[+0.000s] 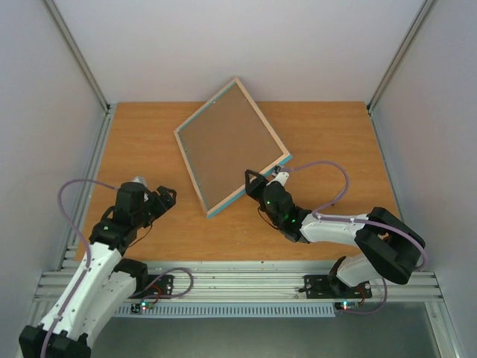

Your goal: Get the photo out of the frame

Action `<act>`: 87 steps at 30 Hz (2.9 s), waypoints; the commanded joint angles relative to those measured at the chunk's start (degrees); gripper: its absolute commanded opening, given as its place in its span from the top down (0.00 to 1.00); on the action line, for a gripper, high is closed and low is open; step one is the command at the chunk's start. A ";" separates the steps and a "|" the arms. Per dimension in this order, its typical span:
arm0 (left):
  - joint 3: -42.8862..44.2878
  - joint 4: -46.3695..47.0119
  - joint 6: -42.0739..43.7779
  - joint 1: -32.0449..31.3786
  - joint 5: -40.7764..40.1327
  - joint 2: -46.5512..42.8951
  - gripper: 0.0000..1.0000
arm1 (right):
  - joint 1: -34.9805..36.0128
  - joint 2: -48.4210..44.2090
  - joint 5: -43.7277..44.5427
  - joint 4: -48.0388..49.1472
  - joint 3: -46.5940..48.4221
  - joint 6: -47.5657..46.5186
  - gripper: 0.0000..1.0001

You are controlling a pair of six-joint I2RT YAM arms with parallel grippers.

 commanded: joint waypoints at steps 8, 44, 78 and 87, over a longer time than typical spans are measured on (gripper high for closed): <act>-2.33 23.56 -5.20 0.31 11.06 19.36 0.13 | 0.27 1.55 -0.88 -2.40 -3.61 4.48 0.83; -1.44 39.72 -6.53 -7.11 14.57 45.94 0.85 | 0.39 7.60 -3.96 -1.88 -6.94 9.14 0.64; -0.04 32.09 -1.33 -7.34 13.04 47.08 0.81 | -19.00 -7.01 -28.32 -53.10 10.94 -29.49 0.15; 2.21 29.63 0.90 -4.89 13.42 47.05 0.58 | -32.21 6.01 -36.97 -59.00 24.82 -42.08 0.15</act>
